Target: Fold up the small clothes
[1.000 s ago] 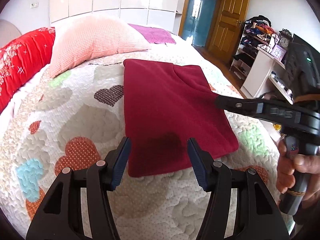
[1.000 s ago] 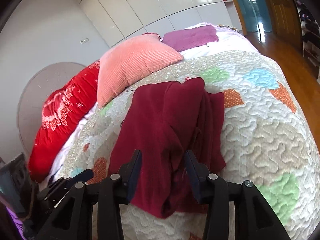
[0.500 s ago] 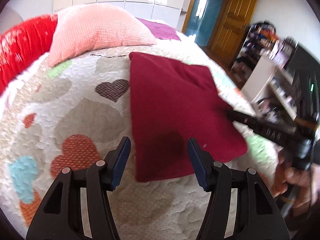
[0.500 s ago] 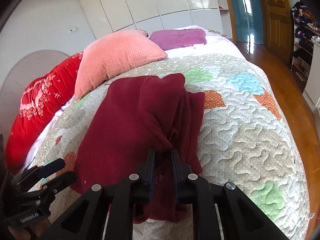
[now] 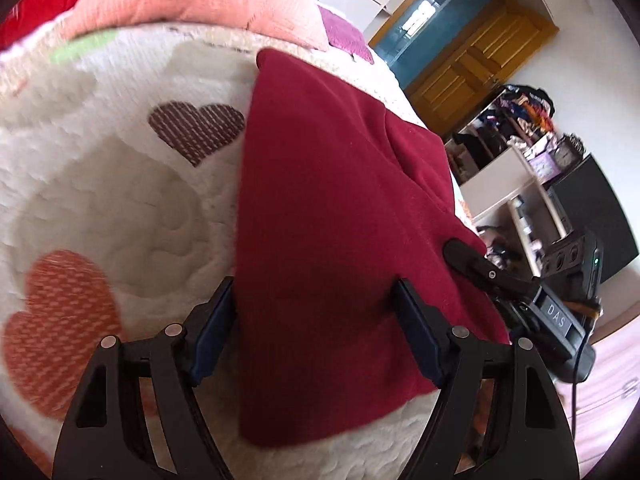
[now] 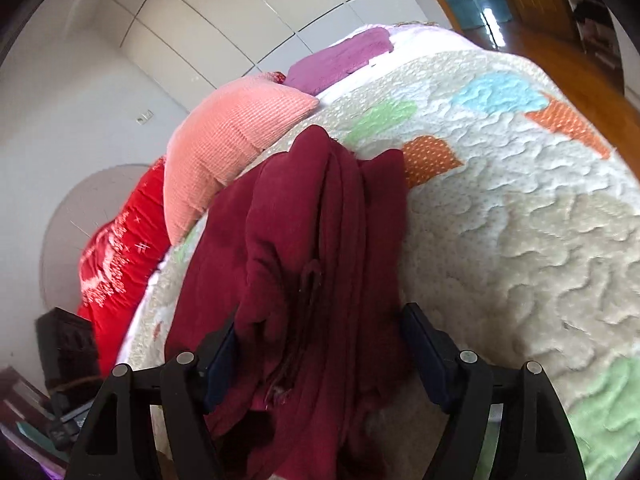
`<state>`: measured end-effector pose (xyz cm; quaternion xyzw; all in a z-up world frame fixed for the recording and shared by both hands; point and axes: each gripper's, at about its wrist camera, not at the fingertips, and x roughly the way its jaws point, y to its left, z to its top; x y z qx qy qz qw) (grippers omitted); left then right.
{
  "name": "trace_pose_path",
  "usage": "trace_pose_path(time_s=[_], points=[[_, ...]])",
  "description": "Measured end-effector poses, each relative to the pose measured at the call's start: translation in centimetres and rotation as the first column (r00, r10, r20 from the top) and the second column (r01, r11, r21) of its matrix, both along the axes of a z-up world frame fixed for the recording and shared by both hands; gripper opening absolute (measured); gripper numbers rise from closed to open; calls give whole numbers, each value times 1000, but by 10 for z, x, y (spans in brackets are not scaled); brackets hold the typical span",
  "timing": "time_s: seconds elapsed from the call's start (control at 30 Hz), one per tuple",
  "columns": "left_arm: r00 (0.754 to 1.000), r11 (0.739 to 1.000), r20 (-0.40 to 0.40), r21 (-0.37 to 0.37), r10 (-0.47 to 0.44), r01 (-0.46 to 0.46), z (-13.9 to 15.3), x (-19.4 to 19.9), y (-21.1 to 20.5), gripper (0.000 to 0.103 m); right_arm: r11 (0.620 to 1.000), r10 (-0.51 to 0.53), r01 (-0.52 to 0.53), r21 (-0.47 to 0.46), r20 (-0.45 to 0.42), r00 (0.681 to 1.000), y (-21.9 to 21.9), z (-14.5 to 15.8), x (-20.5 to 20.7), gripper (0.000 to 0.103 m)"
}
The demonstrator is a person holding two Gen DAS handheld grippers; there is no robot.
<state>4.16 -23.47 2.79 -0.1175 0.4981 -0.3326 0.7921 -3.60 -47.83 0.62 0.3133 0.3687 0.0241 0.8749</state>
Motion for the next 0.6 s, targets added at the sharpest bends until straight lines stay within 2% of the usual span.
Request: trace_pose_path(time_s=[0.03,0.13,0.17,0.2,0.33,0.4,0.5,0.53,0.6], points=[[1000,1000,2,-12,0,0,-1,1,-1,79,1000,6,-6,-9,-2,1000,1,0,1,62],[999,1000,42,-5,1,-1,8,-5,0,62,995,33,-33,-91,4,999,15,17,-3,48],[996,1000,91,3,-16,16,18,-14,2,54,992,45,-43,-121,11,999,21,24,-7,47],[993,1000,111,7,-29,28,24,-20,4,52,988,62,-58,-142,21,998,28,33,-13,45],[986,999,158,-13,-50,53,53,-62,37,52,985,127,-120,-127,48,991,47,51,-48,44],[984,998,167,4,-64,64,60,-93,57,52,981,176,-171,-91,48,983,59,54,-77,44],[981,995,171,44,-94,88,57,-141,79,52,973,227,-227,-43,4,974,76,42,-122,47],[983,993,155,70,-101,91,48,-160,87,52,972,233,-233,-14,-27,972,80,33,-133,53],[986,988,124,119,-110,95,32,-179,93,54,975,221,-222,0,-72,972,82,21,-152,56]])
